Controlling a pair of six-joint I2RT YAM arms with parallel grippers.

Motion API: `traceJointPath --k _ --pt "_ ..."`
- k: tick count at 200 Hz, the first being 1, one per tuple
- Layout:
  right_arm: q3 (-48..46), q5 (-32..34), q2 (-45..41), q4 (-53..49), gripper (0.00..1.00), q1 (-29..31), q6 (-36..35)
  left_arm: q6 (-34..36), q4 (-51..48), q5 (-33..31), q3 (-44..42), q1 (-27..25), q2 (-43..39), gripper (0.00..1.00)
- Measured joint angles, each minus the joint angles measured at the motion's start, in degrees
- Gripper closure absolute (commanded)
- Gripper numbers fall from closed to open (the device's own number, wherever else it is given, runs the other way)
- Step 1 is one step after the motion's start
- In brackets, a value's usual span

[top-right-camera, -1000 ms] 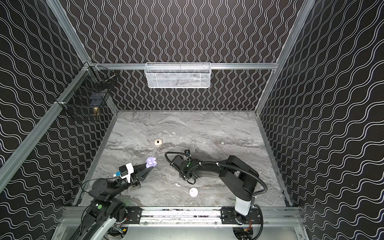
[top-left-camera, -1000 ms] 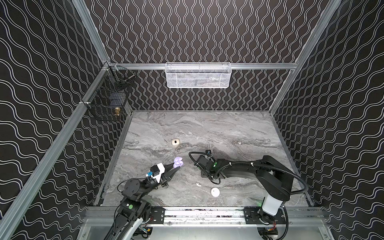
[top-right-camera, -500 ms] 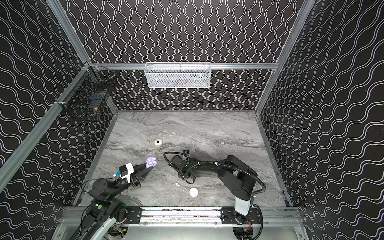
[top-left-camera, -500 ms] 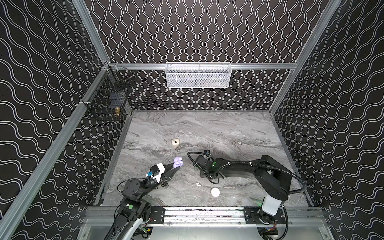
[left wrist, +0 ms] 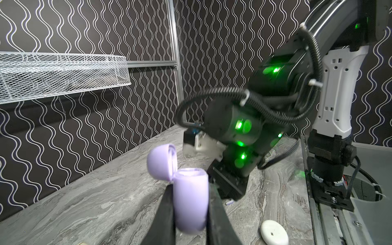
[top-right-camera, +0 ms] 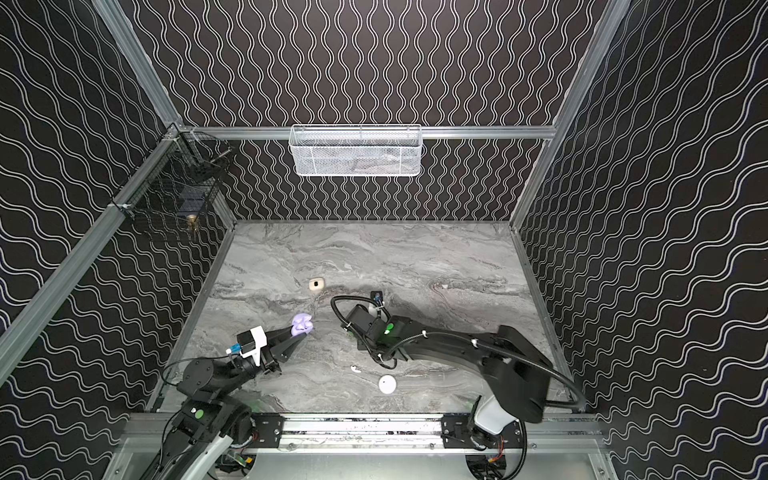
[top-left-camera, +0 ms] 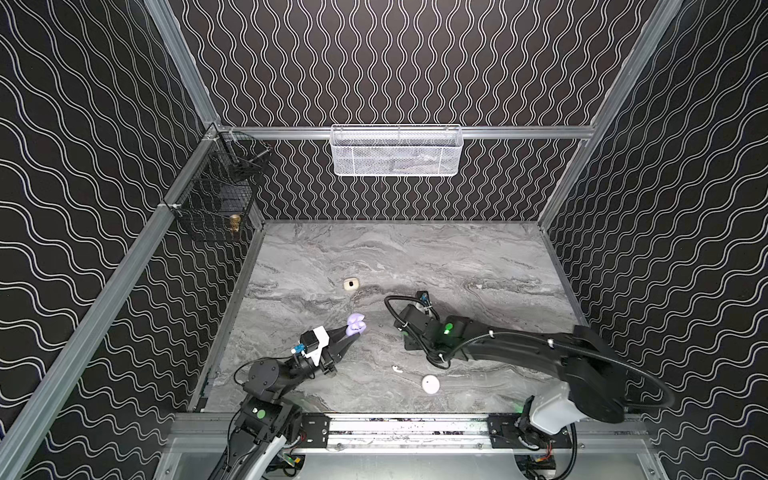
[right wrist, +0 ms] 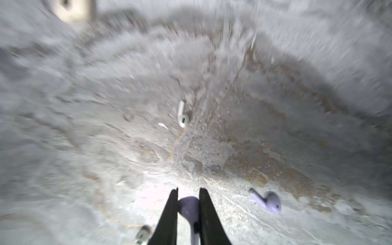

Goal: Insert the wireless bluetooth earbuds into the charging case
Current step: 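Lift the lavender earbud and carry it toward the case in the left gripper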

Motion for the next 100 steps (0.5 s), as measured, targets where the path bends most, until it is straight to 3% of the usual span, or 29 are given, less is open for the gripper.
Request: traceJointPath --k 57,100 --pt "7.6 10.0 -10.2 -1.6 0.91 8.4 -1.5 0.0 -0.1 -0.3 0.0 0.0 0.1 1.0" --pt "8.6 13.9 -14.4 4.6 0.91 12.7 -5.8 0.0 0.0 -0.3 0.0 0.0 1.3 1.0"
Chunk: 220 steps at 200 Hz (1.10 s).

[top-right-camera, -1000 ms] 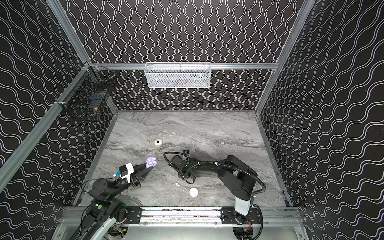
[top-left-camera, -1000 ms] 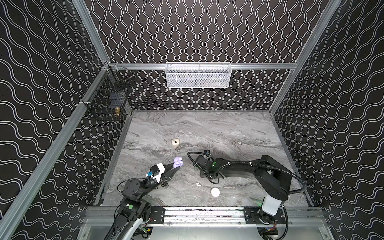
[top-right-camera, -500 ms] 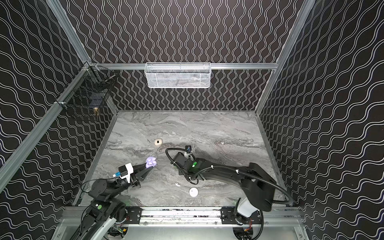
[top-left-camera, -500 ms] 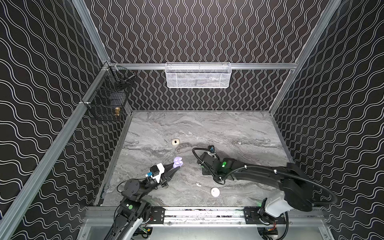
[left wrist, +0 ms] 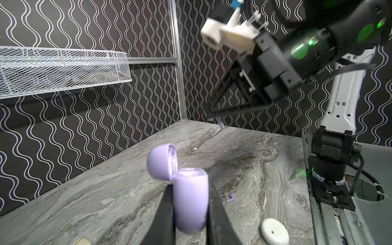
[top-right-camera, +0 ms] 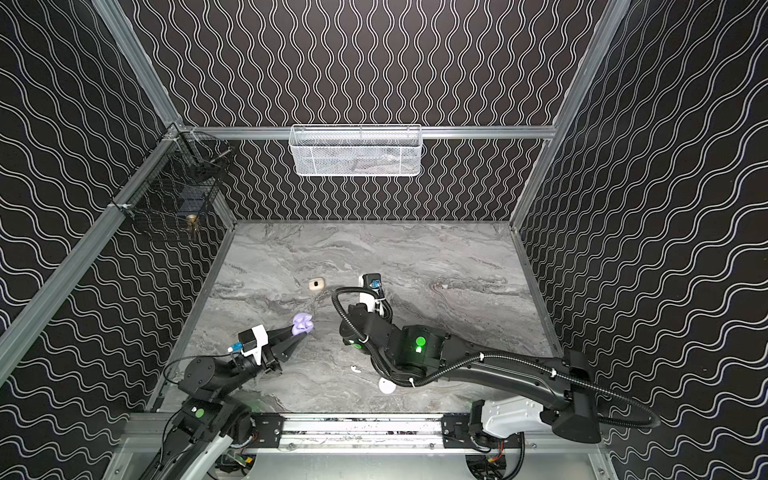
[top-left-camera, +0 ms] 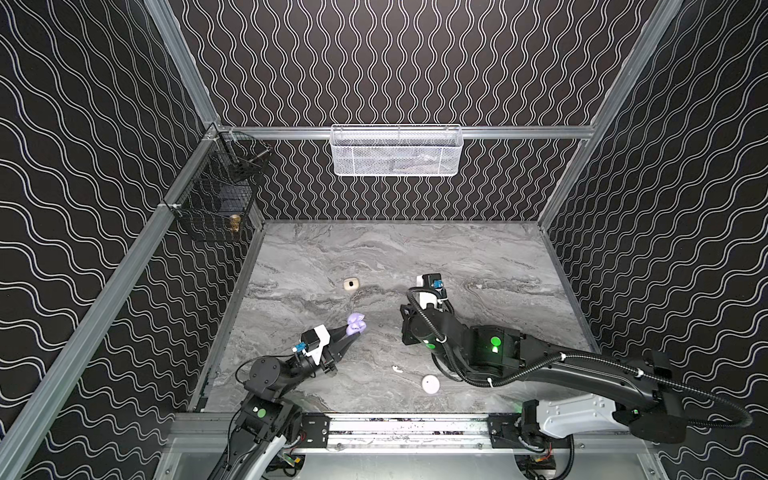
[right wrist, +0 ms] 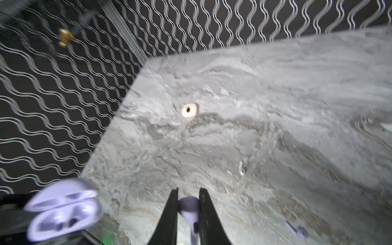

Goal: Insert the wireless bluetooth earbuds into the charging case
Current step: 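Lift the lavender earbud and carry it toward the case in the left gripper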

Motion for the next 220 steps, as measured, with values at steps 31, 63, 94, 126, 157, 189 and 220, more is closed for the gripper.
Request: traceJointPath --k 31,63,94,126,157,189,220 --pt "-0.4 0.0 -0.5 9.8 0.92 3.2 -3.6 0.2 0.5 -0.1 -0.2 0.0 -0.8 1.0" --pt "-0.6 -0.1 1.2 19.9 0.92 5.6 -6.6 0.2 1.2 -0.6 -0.4 0.0 -1.9 1.0" --pt "-1.0 -1.1 3.8 27.0 0.92 6.7 -8.6 0.2 1.7 -0.7 -0.4 0.0 -2.6 1.0" --pt "-3.4 -3.0 5.9 34.1 0.92 7.1 -10.5 0.2 1.2 -1.1 0.4 0.0 -4.2 1.0" --pt "-4.8 -3.8 7.3 39.4 0.95 7.2 -10.9 0.1 0.5 -1.7 1.0 0.0 -5.4 1.0" --pt "-5.2 -4.5 8.7 43.3 0.95 7.3 -11.1 0.1 0.3 -1.8 1.3 0.0 -5.1 1.0" --pt "-5.2 -4.8 9.7 45.1 0.95 7.6 -11.1 0.1 0.1 -1.9 1.4 0.0 -4.9 1.0"
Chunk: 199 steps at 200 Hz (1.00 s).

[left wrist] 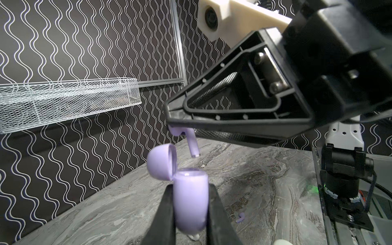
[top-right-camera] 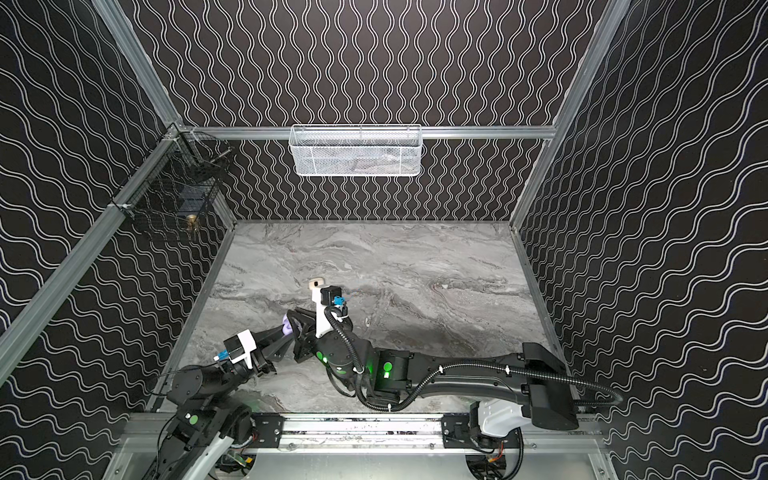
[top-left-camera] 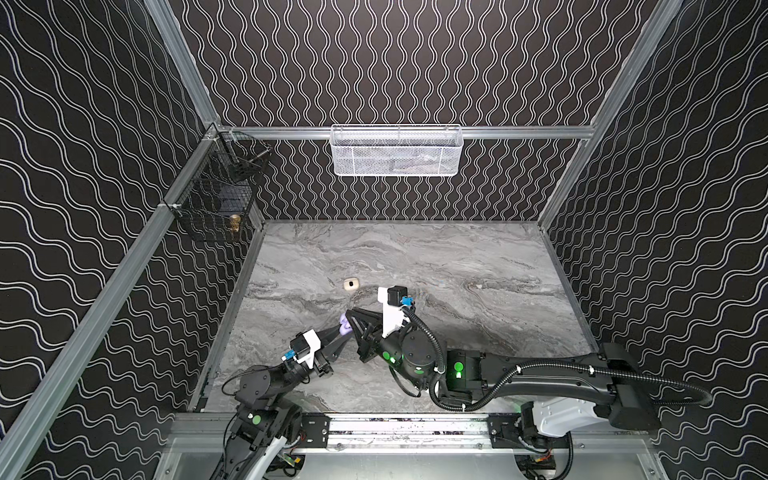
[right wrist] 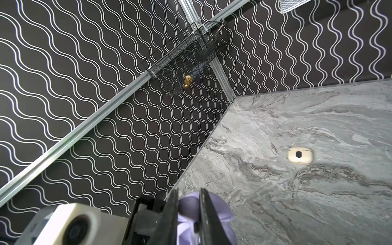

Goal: Insert the wireless bluetooth earbuds into the charging case
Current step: 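Push the earbud down into the open case, then open the right gripper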

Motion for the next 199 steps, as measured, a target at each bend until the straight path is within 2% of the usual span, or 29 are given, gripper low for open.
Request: traceJointPath --k 199 --pt "-3.0 1.1 1.6 4.8 0.95 0.8 0.6 -0.2 -3.7 -0.3 1.0 0.0 -0.7 1.0"
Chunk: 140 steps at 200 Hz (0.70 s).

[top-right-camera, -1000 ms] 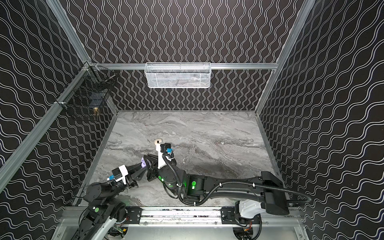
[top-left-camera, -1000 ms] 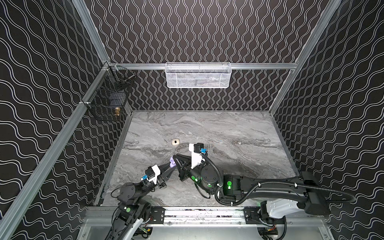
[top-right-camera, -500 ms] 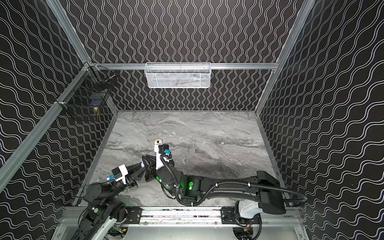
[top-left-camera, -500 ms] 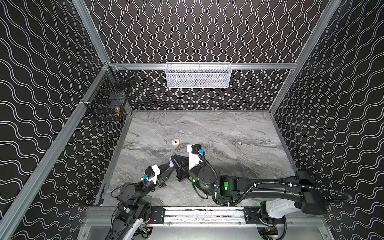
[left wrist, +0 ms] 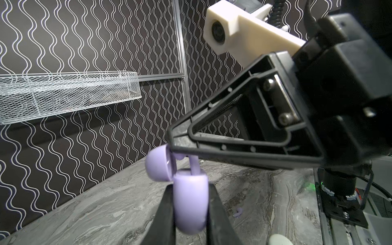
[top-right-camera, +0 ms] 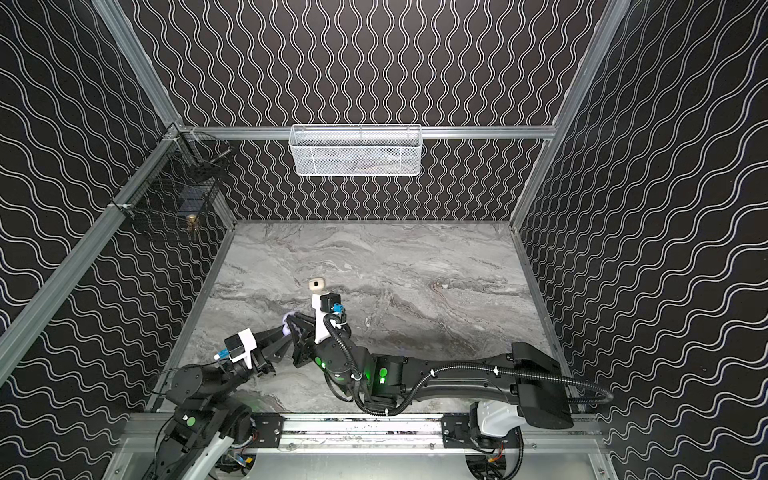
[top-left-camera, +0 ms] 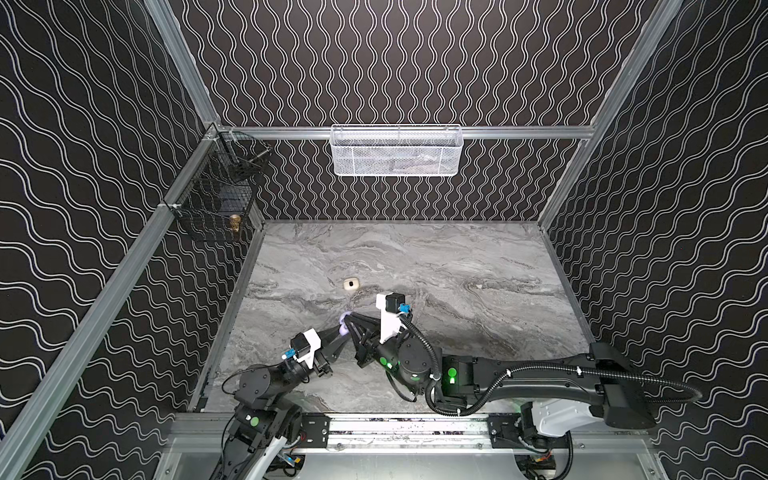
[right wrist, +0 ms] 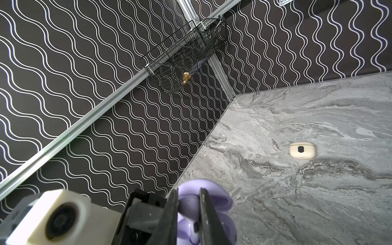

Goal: Insert the wireless bluetooth earbuds into the charging case
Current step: 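Push the earbud down into the open case, then open the right gripper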

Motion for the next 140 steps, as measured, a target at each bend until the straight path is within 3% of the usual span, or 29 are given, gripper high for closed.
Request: traceJointPath --k 63,140 --pt "0.0 1.1 0.6 -0.2 0.92 1.2 0.0 0.0 0.2 0.2 0.0 0.0 0.0 1.0" --pt "-1.2 0.8 -2.1 -1.5 0.53 2.6 0.0 0.0 0.2 1.3 0.0 0.0 -0.1 1.0"
